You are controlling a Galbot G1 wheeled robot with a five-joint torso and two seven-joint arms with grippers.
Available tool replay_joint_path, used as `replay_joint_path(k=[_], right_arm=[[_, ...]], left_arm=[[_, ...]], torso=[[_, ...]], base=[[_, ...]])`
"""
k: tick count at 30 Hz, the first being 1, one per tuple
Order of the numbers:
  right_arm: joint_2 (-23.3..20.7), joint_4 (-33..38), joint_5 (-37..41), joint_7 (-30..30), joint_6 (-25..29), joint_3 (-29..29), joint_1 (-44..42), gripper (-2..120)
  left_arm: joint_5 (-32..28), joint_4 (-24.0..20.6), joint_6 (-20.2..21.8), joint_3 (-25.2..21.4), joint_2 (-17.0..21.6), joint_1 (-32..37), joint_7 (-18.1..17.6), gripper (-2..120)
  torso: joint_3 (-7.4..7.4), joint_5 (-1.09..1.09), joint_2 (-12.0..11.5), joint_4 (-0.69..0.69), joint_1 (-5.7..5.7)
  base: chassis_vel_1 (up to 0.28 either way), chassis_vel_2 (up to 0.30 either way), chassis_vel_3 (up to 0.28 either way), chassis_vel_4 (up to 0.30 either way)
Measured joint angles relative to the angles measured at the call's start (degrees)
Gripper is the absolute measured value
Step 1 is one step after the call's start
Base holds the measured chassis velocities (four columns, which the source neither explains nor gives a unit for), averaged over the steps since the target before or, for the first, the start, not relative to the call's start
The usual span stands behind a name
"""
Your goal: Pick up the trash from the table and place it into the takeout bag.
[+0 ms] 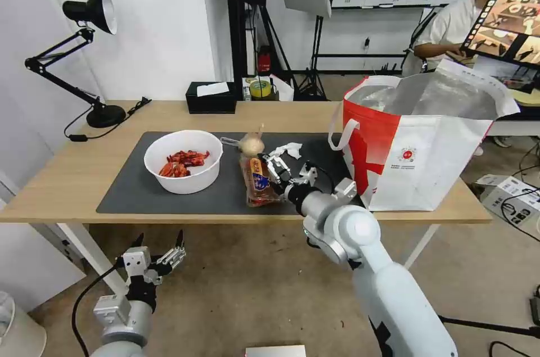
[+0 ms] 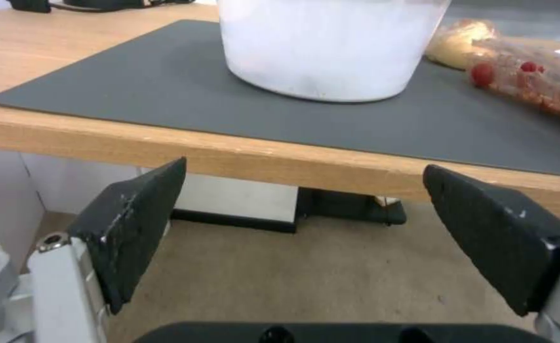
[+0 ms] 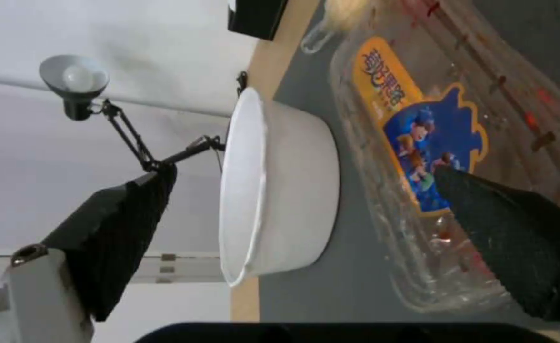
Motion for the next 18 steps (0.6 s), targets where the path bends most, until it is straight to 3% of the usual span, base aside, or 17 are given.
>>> replay_joint_path(k=[18], right_arm=[[-1.63,0.20,-0.20,0.43,0.08,-1.29,0.91,100]], left_arm=[[-0.02,-0.87,0.09,-0.22,0.02,0.68,0.03,100]], torso=[[0.00,0.00,0.00,0.00,0.00]], base=[[0.000,0.000,0.000,0.000]])
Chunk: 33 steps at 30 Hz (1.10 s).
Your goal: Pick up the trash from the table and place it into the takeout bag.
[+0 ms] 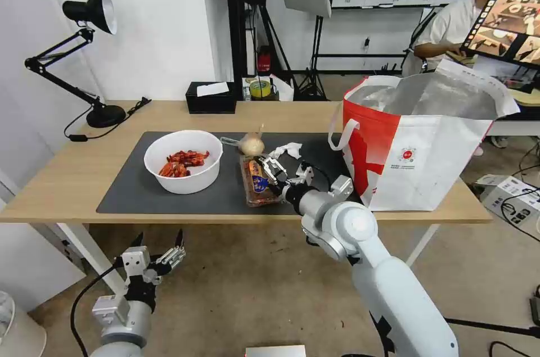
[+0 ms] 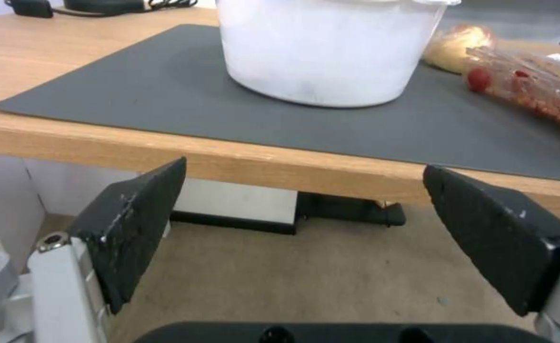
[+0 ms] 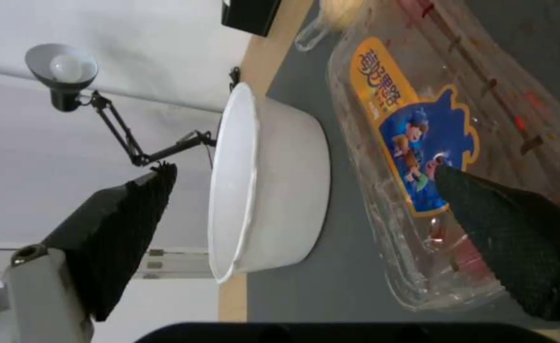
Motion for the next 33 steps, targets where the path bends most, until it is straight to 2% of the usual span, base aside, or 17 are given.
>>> replay_joint_path(k=[4,9,10,13,14,16,17,20,21,22,24,26,27,29,32,33], right_arm=[[-1.19,0.91,-2.95,-3.01,-0.51,-0.03,0.06,100],[-4.28,-0.85,-14.28,-11.65,-3.01,-0.32,2.96,98],[-4.28,-0.85,-14.28,-11.65,-3.01,-0.32,2.96,98],[-7.89,-6.73,-30.92,-25.89,-4.45,-1.78,8.29,84],[-7.89,-6.73,-30.92,-25.89,-4.45,-1.78,8.29,84],[-9.20,-9.44,-37.05,-31.58,-5.93,-2.80,11.09,78],[-10.31,-12.04,-42.83,-35.64,-7.58,-4.42,13.71,70],[-10.95,-14.52,-46.90,-38.89,-8.86,-6.50,16.66,63],[-11.04,-16.67,-48.84,-40.78,-9.77,-8.19,19.14,54],[-11.04,-16.67,-48.84,-40.78,-9.77,-8.19,19.14,54],[-10.71,-20.54,-51.27,-43.43,-11.05,-10.91,22.86,44],[-10.52,-21.73,-51.88,-44.38,-11.25,-11.65,23.91,41],[-10.17,-23.92,-52.93,-45.99,-11.44,-12.88,25.50,35],[-10.11,-24.23,-53.08,-46.21,-11.46,-13.06,25.73,33],[-9.14,-30.81,-55.35,-51.42,-10.03,-16.54,29.21,16],[-9.14,-30.81,-55.35,-51.42,-10.03,-16.54,29.21,16]], left_arm=[[0.01,-0.11,0.01,-0.09,-0.05,0.20,0.00,100],[0.00,-0.45,0.01,-0.40,0.02,0.23,0.02,100],[0.00,-0.45,0.01,-0.40,0.02,0.23,0.02,100],[-0.23,-0.92,0.01,-0.85,0.24,0.28,0.03,100],[-0.23,-0.92,0.01,-0.85,0.24,0.28,0.03,100],[-0.32,-1.09,0.01,-1.01,0.30,0.30,0.05,100],[-0.50,-1.23,-0.05,-1.09,0.34,0.33,0.14,100],[-0.83,-1.38,-0.21,-1.15,0.37,0.34,0.63,100],[-1.00,-1.58,-0.30,-1.21,0.44,0.34,1.16,100],[-1.00,-1.58,-0.30,-1.21,0.44,0.34,1.16,100],[-1.13,-1.89,-0.33,-1.25,0.52,0.34,1.45,100],[-1.19,-2.01,-0.34,-1.27,0.56,0.34,1.49,100],[-1.26,-2.16,-0.35,-1.31,0.62,0.34,1.52,100],[-1.27,-2.16,-0.35,-1.30,0.65,0.34,1.55,100],[-1.00,-2.15,-1.22,-1.27,1.55,0.77,2.98,100],[-1.00,-2.15,-1.22,-1.27,1.55,0.77,2.98,100]], torso=[[0.00,0.00,0.00,0.00,-0.01],[-0.01,0.00,0.01,-0.01,0.00],[-0.01,0.00,0.01,-0.01,0.00],[0.00,0.01,0.00,-0.01,0.00],[0.00,0.01,0.00,-0.01,0.00],[0.00,0.00,0.01,0.00,0.00],[0.00,0.00,0.00,0.00,0.00],[0.00,0.00,0.00,-0.01,0.00],[0.00,0.00,0.01,0.00,0.00],[0.00,0.00,0.01,0.00,0.00],[0.00,0.00,0.00,0.00,0.00],[0.00,-0.01,0.00,0.00,0.00],[0.00,-0.01,0.01,0.01,0.00],[0.00,0.00,0.00,0.01,0.00],[0.00,0.00,0.00,0.00,0.00],[0.00,0.00,0.00,0.00,0.00]], base=[[0.000,0.000,0.000,0.000],[0.000,0.000,0.000,0.000],[0.000,0.000,0.000,0.000],[0.000,0.000,0.000,0.000],[0.000,0.000,0.000,0.000],[0.000,0.000,0.000,0.000],[0.000,0.000,0.000,0.000],[0.000,0.000,0.000,0.000],[0.000,0.000,0.000,0.000],[0.000,0.000,0.000,0.000],[0.000,0.000,0.000,0.000],[0.000,0.000,0.000,0.000],[0.000,0.000,0.000,0.000],[0.000,0.000,0.000,0.000],[0.000,0.000,0.000,0.000],[0.000,0.000,0.000,0.000]])
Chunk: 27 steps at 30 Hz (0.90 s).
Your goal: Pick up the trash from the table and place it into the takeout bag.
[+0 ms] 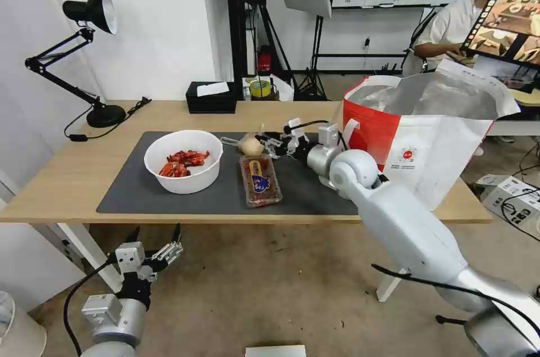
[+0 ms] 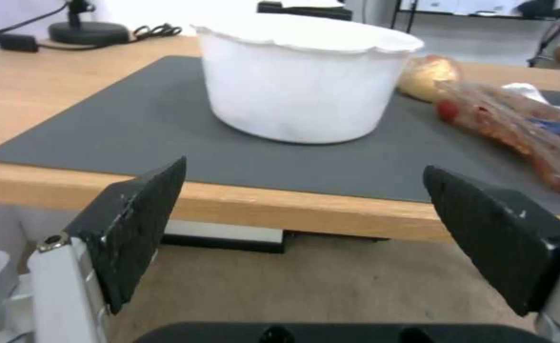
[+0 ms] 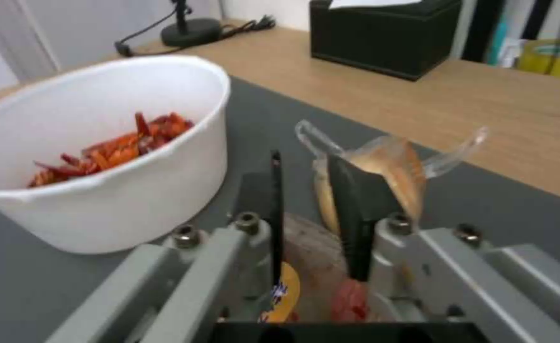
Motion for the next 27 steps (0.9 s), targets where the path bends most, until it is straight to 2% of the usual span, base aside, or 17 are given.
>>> replay_joint_path(k=[3,12,27], right_arm=[[0.87,-5.32,-2.79,-4.64,2.73,-2.06,1.76,1],[1.54,-9.54,-4.07,-9.04,3.24,-4.22,3.57,0],[1.63,-9.95,-2.26,-8.46,0.58,-4.63,3.85,0]], left_arm=[[-0.04,0.01,-0.20,-0.08,0.37,-0.18,0.39,100],[-0.12,0.34,-0.31,0.19,0.49,-0.75,0.42,100],[-0.73,1.04,-0.36,1.23,3.06,-2.32,0.65,100]], torso=[[0.00,0.00,0.00,0.00,0.00],[0.00,0.00,0.00,0.00,0.00],[0.00,0.00,0.00,-0.01,0.00]], base=[[0.000,0.000,0.000,0.000],[0.000,0.000,0.000,0.000],[0.000,0.000,0.000,0.000]])
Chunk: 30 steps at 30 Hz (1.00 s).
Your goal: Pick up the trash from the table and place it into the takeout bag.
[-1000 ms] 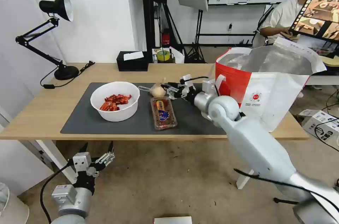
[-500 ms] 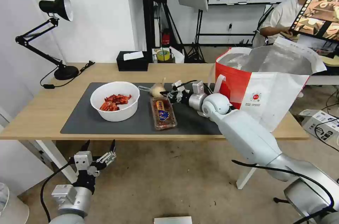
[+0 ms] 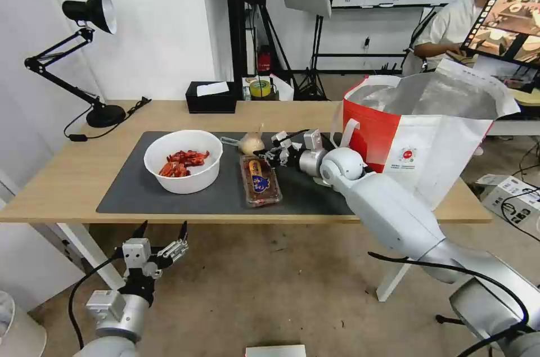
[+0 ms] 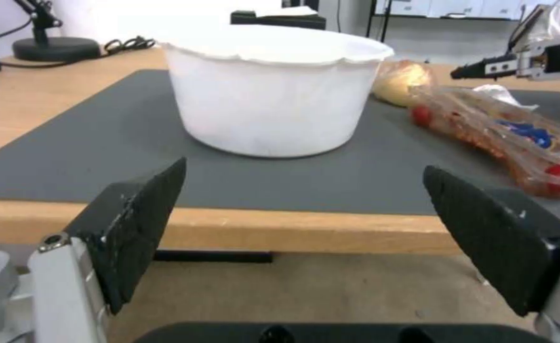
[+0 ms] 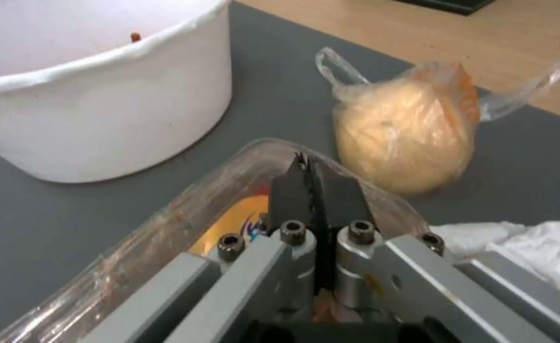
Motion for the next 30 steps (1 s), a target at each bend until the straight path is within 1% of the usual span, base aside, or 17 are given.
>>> replay_joint_path(k=[5,10,16,30], right_arm=[[-0.16,0.02,0.69,-0.04,-0.37,-0.23,-0.05,0],[0.40,-0.25,2.64,-0.08,0.41,-0.61,0.56,0],[1.40,-1.41,2.68,-0.22,0.27,-1.36,1.23,0],[1.28,-2.12,2.43,-0.52,-0.37,-2.65,0.95,0]], left_arm=[[-0.09,0.16,-0.01,0.10,0.25,-0.13,0.03,100],[-0.09,0.28,-0.07,0.32,0.14,-0.20,0.10,100],[-0.06,0.27,-0.09,0.45,0.08,-0.20,0.12,100],[0.19,0.12,-0.21,0.64,0.01,-0.03,0.20,100]], torso=[[0.00,0.00,0.00,0.00,0.00],[0.00,0.00,0.00,0.00,0.00],[0.00,0.00,0.00,0.00,0.00],[0.00,0.00,0.00,0.00,0.00]], base=[[0.000,0.000,0.000,0.000],[0.000,0.000,0.000,0.000],[0.000,0.000,0.000,0.000],[0.000,0.000,0.000,0.000]])
